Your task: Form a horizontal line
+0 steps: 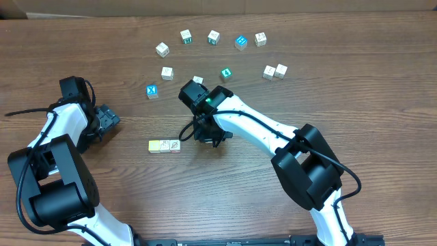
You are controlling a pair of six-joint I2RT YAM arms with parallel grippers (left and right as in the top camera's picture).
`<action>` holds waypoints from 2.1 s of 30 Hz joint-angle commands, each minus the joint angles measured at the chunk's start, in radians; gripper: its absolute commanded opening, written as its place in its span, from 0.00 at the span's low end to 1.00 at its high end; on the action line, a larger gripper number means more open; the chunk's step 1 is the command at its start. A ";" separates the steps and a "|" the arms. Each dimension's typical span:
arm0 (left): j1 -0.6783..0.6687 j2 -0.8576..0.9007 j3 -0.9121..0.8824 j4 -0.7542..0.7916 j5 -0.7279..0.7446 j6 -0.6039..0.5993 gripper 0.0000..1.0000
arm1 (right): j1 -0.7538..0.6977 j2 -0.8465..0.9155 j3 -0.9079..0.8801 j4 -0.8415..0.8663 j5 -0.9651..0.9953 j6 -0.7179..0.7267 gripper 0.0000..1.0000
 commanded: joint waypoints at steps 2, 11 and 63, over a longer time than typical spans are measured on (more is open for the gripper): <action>-0.003 0.018 -0.006 -0.006 -0.006 -0.002 0.99 | 0.006 -0.036 -0.006 0.002 0.023 0.019 0.12; -0.002 0.018 -0.006 -0.006 -0.006 -0.002 0.99 | 0.006 -0.036 -0.006 -0.002 0.023 0.019 0.12; -0.002 0.018 -0.006 -0.006 -0.007 -0.002 0.99 | 0.018 -0.036 -0.059 0.066 0.058 0.018 0.54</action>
